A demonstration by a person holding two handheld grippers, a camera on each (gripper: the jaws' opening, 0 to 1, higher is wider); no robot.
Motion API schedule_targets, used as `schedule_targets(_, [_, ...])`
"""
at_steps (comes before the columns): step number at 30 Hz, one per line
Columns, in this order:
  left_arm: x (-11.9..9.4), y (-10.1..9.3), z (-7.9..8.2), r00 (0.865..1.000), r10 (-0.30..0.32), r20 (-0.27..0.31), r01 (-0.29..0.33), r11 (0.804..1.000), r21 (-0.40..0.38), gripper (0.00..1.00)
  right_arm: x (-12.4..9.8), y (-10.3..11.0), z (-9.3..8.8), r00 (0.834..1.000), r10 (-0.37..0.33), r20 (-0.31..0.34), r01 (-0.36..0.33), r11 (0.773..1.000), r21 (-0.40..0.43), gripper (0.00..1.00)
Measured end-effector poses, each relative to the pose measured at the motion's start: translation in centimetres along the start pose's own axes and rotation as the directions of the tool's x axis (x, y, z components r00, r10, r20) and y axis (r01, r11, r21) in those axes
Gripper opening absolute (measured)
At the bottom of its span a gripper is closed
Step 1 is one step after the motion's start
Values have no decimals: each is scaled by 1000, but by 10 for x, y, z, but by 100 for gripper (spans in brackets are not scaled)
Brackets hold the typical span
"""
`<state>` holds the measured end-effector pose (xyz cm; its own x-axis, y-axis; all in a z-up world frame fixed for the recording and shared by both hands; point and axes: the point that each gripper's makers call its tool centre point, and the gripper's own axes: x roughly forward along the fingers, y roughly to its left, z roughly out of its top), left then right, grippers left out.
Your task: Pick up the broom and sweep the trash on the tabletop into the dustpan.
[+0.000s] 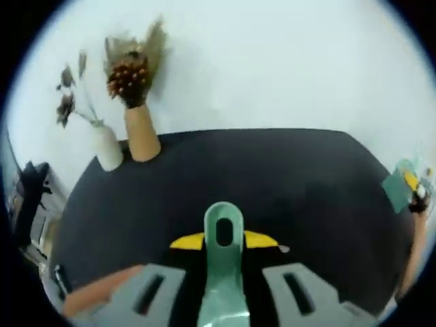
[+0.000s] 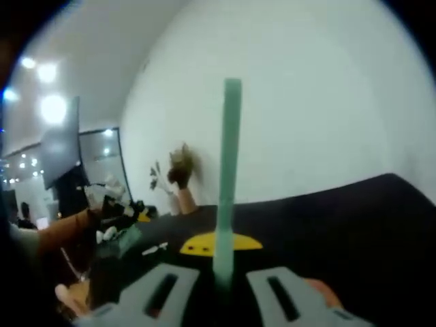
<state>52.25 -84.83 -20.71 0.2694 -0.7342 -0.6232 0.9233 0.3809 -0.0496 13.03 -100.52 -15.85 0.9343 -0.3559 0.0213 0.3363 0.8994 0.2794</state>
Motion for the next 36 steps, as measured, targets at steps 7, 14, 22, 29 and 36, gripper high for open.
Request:
schedule_targets(7, [22,13,-9,999,24,-42,-25,999,-33,20,-1,2,0,1000,10,3,-10,1000,0,2])
schedule_targets(14, [40,14,-19,997,19,-80,-22,999,-37,20,-1,2,-2,1000,11,-5,-12,1000,-20,2])
schedule_targets(22, [53,11,-32,993,-9,-115,4,999,-49,21,-3,-1,-2,1000,8,4,-7,1000,-22,2])
schedule_targets(29, [50,13,-31,995,-24,-92,21,999,-42,24,-2,-4,-3,1000,4,-1,-4,1000,-24,2])
schedule_targets(36, [30,24,-21,998,-53,-42,51,998,-31,30,-1,-6,0,1000,1,0,-1,1000,-21,2])
